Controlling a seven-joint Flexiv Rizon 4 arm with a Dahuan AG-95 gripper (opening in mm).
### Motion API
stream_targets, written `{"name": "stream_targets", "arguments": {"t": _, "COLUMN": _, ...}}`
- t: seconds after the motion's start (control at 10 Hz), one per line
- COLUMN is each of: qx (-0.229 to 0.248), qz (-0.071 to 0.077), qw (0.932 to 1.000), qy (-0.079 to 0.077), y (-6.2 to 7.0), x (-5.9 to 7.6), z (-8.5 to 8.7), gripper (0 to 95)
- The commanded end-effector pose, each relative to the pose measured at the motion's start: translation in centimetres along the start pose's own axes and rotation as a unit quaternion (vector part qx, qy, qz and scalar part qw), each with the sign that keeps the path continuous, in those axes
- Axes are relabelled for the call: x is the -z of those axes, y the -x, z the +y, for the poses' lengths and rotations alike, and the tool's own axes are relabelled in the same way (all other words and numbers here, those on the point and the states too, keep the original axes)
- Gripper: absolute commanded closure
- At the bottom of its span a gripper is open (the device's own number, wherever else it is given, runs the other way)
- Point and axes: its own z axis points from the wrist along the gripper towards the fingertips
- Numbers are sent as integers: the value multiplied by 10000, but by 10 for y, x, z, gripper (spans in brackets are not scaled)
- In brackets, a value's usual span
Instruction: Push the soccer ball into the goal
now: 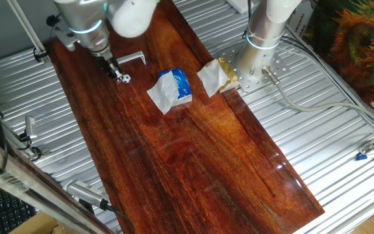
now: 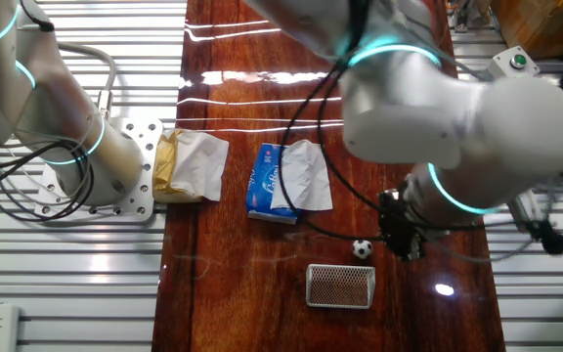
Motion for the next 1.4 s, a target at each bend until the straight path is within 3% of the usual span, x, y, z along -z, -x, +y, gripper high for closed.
{"name": "stream_targets", "arguments": {"t": 0.1, "qx": -112, "qz": -75, "qw": 9999, "qy": 42, "y": 2, "x": -1, "z": 5, "gripper": 950}}
{"name": "stream_targets", "arguments": {"t": 0.3, "qx": -223, "qz": -52, "qw": 9997, "qy": 26, "y": 8, "x": -3, "z": 8, "gripper": 950}}
{"name": "stream_targets", "arguments": {"t": 0.9, "qx": -395, "qz": -101, "qw": 9992, "qy": 1, "y": 8, "x": -15, "z": 6, "gripper": 950}}
{"name": "stream_targets", "arguments": {"t": 1.4, "qx": -1268, "qz": -7, "qw": 9919, "qy": 13, "y": 7, "x": -22, "z": 9, "gripper": 950}}
